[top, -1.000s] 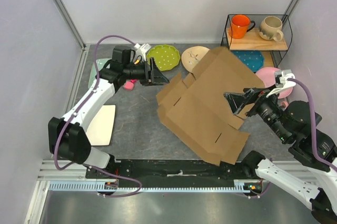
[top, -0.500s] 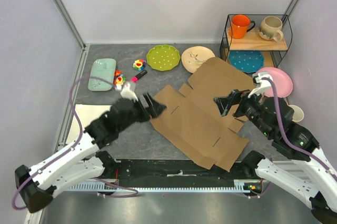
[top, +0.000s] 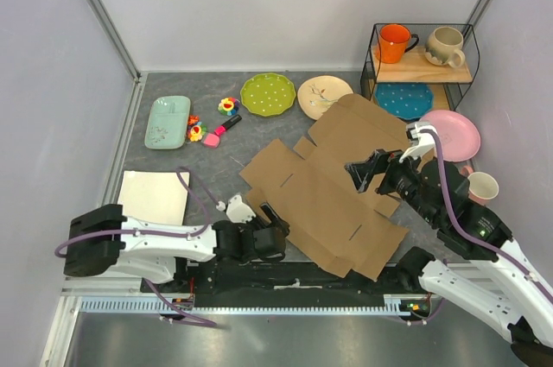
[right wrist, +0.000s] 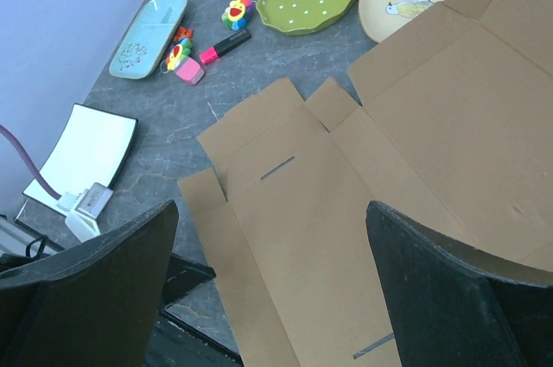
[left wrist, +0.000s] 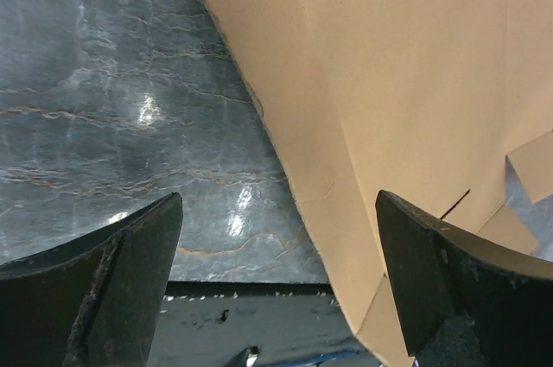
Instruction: Fold the paper box
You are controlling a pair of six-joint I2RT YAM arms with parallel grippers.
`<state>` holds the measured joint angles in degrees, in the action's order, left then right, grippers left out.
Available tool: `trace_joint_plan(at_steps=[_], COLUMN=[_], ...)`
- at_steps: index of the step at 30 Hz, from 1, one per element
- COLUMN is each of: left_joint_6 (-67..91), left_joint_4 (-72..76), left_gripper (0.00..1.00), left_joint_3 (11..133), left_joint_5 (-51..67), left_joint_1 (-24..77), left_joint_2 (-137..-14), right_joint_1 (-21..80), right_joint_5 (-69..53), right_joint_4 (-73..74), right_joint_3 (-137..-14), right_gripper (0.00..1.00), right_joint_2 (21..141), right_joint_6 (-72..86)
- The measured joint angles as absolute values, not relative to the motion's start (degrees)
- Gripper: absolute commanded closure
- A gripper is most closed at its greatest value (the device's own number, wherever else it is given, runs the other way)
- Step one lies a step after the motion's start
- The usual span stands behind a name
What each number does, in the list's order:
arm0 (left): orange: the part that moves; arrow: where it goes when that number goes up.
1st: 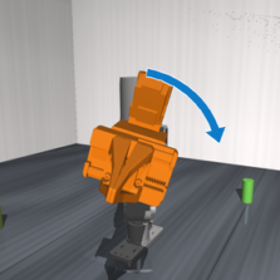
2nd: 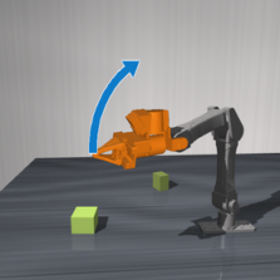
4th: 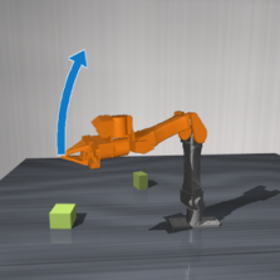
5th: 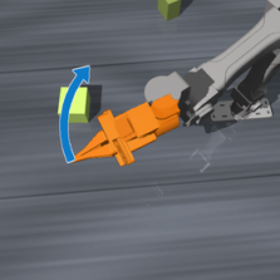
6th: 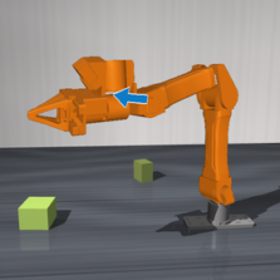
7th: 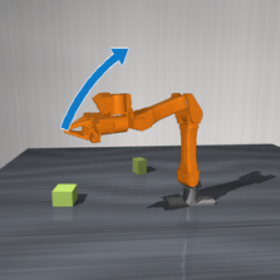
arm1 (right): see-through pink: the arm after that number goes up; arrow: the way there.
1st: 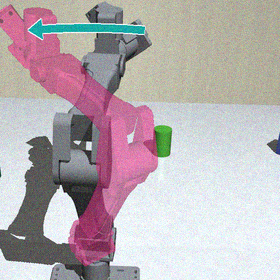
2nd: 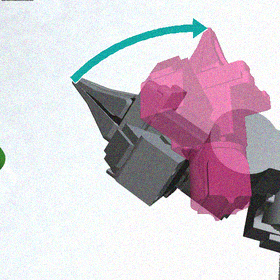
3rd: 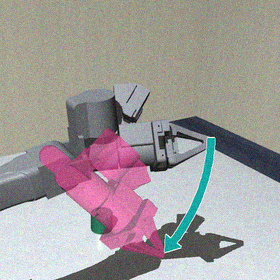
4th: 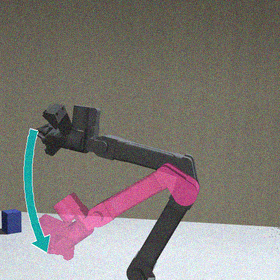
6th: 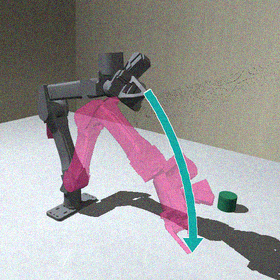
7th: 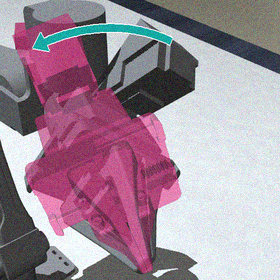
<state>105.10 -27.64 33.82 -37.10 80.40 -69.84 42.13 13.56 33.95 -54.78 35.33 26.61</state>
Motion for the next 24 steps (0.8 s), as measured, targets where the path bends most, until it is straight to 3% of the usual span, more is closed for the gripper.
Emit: trace_joint_plan(at_steps=[3, 7, 16, 19, 22, 24], left_joint_6=[108.4, 110.4, 110.7, 110.7, 110.1, 108.7], left_joint_4=[-25.0, -17.1, 2.6, 8.4, 12.7, 14.3], left_gripper=[0.02, 0.18, 0.44, 0.60, 0.87, 0.98], left_joint_3=[33.6, 31.1, 26.8, 25.4, 23.7, 22.6], left_joint_5=[-38.1, -39.6, -39.8, -39.1, -38.0, -36.9], left_joint_1=[80.6, 80.6, 79.7, 79.1, 78.0, 77.1], left_joint_2=[-73.0, -74.4, -81.6, -83.5, -84.7, -84.8], right_joint_1=[42.1, 42.1, 42.1, 42.1, 42.1, 42.1], right_joint_5=[13.7, 14.0, 13.8, 13.7, 13.5, 13.3], right_joint_4=[34.1, 34.3, 34.3, 34.3, 33.9, 33.7], right_joint_3=[-54.5, -54.1, -53.1, -52.8, -52.7, -52.3], right_gripper=[0.02, 0.02, 0.02, 0.02, 0.02, 0.02], right_joint_2=[34.5, 33.1, 35.0, 36.1, 36.9, 37.1], right_joint_6=[26.8, 26.8, 26.7, 26.7, 26.7, 26.7])
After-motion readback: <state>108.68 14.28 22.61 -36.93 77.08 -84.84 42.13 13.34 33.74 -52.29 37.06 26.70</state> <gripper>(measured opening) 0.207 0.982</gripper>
